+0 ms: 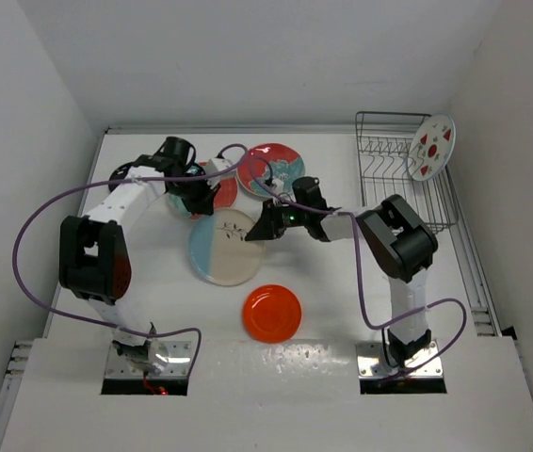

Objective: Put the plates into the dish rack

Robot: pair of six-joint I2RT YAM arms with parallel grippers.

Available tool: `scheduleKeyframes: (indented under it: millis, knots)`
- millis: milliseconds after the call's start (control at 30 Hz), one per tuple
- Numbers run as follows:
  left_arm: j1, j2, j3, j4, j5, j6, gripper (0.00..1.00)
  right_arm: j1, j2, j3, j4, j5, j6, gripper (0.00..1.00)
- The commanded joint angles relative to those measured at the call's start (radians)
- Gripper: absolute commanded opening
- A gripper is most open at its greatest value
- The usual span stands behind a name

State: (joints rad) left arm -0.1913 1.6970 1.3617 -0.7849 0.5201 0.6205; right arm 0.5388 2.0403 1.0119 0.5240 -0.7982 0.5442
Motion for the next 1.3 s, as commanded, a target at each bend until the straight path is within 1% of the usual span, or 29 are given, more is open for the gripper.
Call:
scheduleKeyframes:
  millis: [0, 33, 100, 133, 167, 200, 233, 267, 300, 333, 367, 400, 433, 467, 500, 533, 567, 600, 633, 667, 733, 767, 867, 933, 967, 1067, 1100, 1200, 1267]
  knots:
    - [-0.013, -0.04, 0.091, 0.052, 0.012, -0.025, 0.0, -0.016, -0.107, -0.019, 0.139, 0.059, 0.019, 0.0]
    - [-0.013, -0.04, 0.118, 0.052, -0.003, -0.037, 0.0, -0.026, -0.123, -0.024, 0.162, 0.076, 0.017, 0.0]
    - [-0.013, -0.04, 0.155, 0.052, -0.04, -0.065, 0.27, -0.031, -0.17, -0.021, 0.16, 0.119, 0.0, 0.0]
    - [-0.001, -0.04, 0.207, 0.03, -0.04, -0.065, 0.41, -0.037, -0.204, -0.016, 0.153, 0.134, -0.027, 0.0]
    - [0.009, -0.054, 0.239, 0.017, -0.04, -0.074, 0.59, -0.043, -0.239, -0.004, 0.136, 0.145, -0.035, 0.0]
    - [0.009, -0.054, 0.275, 0.003, -0.07, -0.087, 0.69, -0.045, -0.259, 0.004, 0.127, 0.148, -0.044, 0.0]
    - [0.021, -0.054, 0.362, -0.025, -0.09, -0.103, 0.82, -0.052, -0.316, 0.026, 0.095, 0.169, -0.079, 0.0]
    - [0.045, -0.054, 0.413, -0.04, -0.115, -0.163, 1.0, -0.062, -0.339, 0.059, 0.043, 0.177, -0.095, 0.0]
    - [0.061, -0.037, 0.466, -0.054, -0.144, -0.195, 1.0, -0.068, -0.357, 0.077, 0.009, 0.189, -0.11, 0.0]
    - [0.075, -0.028, 0.517, -0.069, -0.223, -0.224, 1.0, -0.074, -0.4, 0.097, -0.063, 0.227, -0.153, 0.0]
    - [0.088, -0.028, 0.592, -0.082, -0.267, -0.244, 1.0, -0.077, -0.443, 0.159, -0.129, 0.291, -0.194, 0.0]
    - [0.11, -0.028, 0.611, -0.082, -0.307, -0.257, 1.0, -0.092, -0.462, 0.18, -0.16, 0.327, -0.242, 0.0]
    - [0.11, -0.028, 0.62, -0.082, -0.381, -0.268, 1.0, -0.099, -0.507, 0.201, -0.211, 0.415, -0.26, 0.0]
    - [0.122, -0.028, 0.62, -0.082, -0.419, -0.268, 1.0, -0.135, -0.537, 0.279, -0.264, 0.506, -0.291, 0.0]
    - [0.122, -0.028, 0.62, -0.082, -0.452, -0.268, 1.0, -0.154, -0.555, 0.312, -0.292, 0.587, -0.314, 0.0]
    - [0.122, -0.028, 0.602, -0.082, -0.51, -0.28, 1.0, -0.172, -0.557, 0.376, -0.349, 0.623, -0.328, 0.0]
    - [0.131, -0.028, 0.57, -0.082, -0.537, -0.292, 1.0, -0.218, -0.554, 0.443, -0.399, 0.718, -0.373, 0.0]
    - [0.131, -0.028, 0.551, -0.065, -0.56, -0.309, 1.0, -0.239, -0.551, 0.471, -0.413, 0.749, -0.388, 0.0]
    - [0.131, -0.028, 0.534, -0.056, -0.577, -0.349, 1.0, -0.31, -0.545, 0.522, -0.455, 0.787, -0.404, 0.0]
    - [0.131, -0.028, 0.519, -0.056, -0.586, -0.361, 1.0, -0.332, -0.519, 0.569, -0.461, 0.886, -0.459, 0.0]
    - [0.142, -0.037, 0.479, -0.047, -0.566, -0.399, 1.0, -0.419, -0.496, 0.611, -0.463, 0.938, -0.498, 0.0]
    - [0.142, -0.037, 0.452, -0.036, -0.516, -0.4, 1.0, -0.439, -0.459, 0.634, -0.463, 0.991, -0.57, 0.0]
    - [0.164, -0.028, 0.427, -0.036, -0.431, -0.389, 1.0, -0.531, -0.396, 0.691, -0.449, 1.039, -0.645, 0.0]
    - [0.164, -0.001, 0.418, -0.036, -0.431, -0.369, 1.0, -0.614, -0.324, 0.733, -0.449, 1.042, -0.662, 0.0]
    - [0.173, 0.024, 0.418, -0.036, -0.44, -0.369, 1.0, -0.631, -0.31, 0.726, -0.438, 1.044, -0.662, 0.0]
    - [0.173, 0.061, 0.418, -0.036, -0.469, -0.357, 1.0, -0.721, -0.256, 0.717, -0.383, 0.978, -0.656, 0.0]
    - [0.173, 0.061, 0.418, -0.036, -0.479, -0.346, 1.0, -0.734, -0.221, 0.732, -0.398, 0.923, -0.649, 0.0]
    - [0.173, 0.104, 0.418, -0.036, -0.499, -0.346, 1.0, -0.777, -0.189, 0.709, -0.395, 0.854, -0.627, 0.0]
    - [0.173, 0.113, 0.418, -0.036, -0.509, -0.346, 1.0, -0.795, -0.163, 0.705, -0.394, 0.841, -0.607, 0.0]
